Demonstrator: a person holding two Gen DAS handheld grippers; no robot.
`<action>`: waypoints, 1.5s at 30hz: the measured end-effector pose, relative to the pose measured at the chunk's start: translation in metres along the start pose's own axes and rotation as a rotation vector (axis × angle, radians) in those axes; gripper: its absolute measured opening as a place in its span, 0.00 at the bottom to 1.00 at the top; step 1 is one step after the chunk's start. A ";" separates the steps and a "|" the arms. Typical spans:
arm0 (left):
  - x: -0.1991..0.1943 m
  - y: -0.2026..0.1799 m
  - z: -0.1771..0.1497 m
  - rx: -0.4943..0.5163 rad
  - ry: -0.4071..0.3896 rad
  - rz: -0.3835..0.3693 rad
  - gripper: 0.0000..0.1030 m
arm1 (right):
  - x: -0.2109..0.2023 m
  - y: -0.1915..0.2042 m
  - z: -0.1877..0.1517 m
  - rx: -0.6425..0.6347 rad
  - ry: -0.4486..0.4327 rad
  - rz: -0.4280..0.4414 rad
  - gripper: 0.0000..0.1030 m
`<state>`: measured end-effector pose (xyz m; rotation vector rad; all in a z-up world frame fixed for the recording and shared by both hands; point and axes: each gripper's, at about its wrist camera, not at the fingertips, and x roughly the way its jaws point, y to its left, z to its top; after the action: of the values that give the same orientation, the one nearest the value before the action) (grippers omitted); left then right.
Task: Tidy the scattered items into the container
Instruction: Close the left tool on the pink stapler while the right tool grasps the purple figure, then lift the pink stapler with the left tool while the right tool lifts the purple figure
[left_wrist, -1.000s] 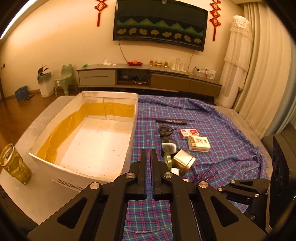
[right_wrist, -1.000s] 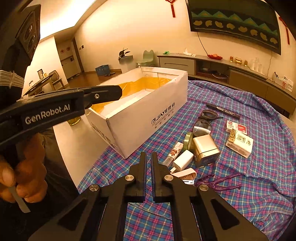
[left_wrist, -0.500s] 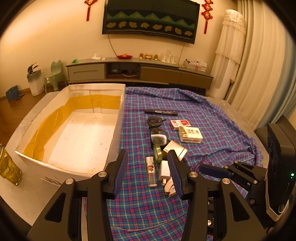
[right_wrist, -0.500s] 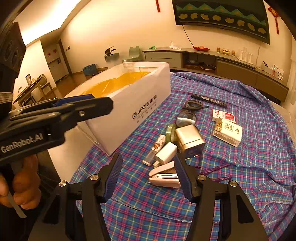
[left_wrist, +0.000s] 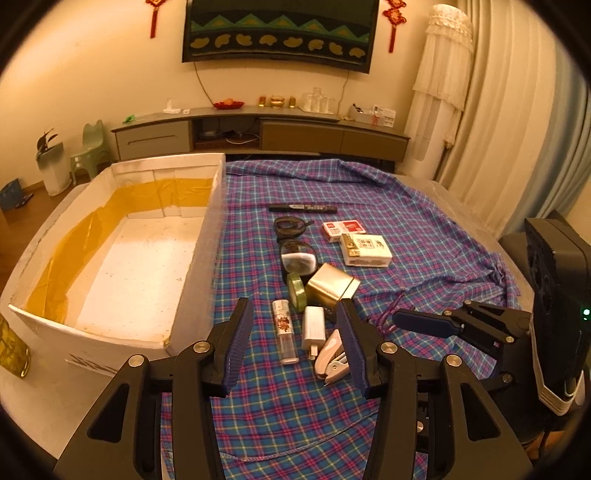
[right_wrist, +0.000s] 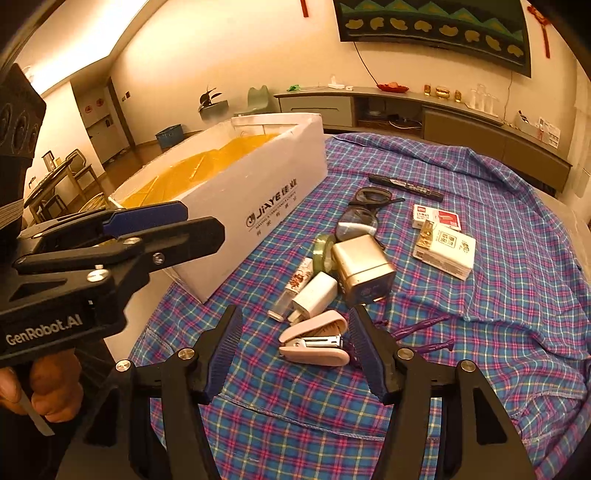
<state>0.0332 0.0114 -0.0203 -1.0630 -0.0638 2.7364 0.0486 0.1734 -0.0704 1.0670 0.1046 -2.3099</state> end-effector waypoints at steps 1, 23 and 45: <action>0.000 -0.001 0.000 0.007 -0.002 -0.008 0.49 | 0.000 -0.002 -0.001 0.003 0.004 -0.002 0.59; 0.082 -0.028 -0.027 0.080 0.189 -0.137 0.49 | 0.030 -0.095 -0.026 0.290 0.108 0.106 0.59; 0.095 -0.058 -0.058 0.222 0.136 -0.208 0.55 | 0.045 -0.101 -0.014 0.346 0.067 0.163 0.17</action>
<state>0.0139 0.0855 -0.1197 -1.1080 0.1393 2.4152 -0.0192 0.2396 -0.1292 1.2699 -0.3561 -2.1917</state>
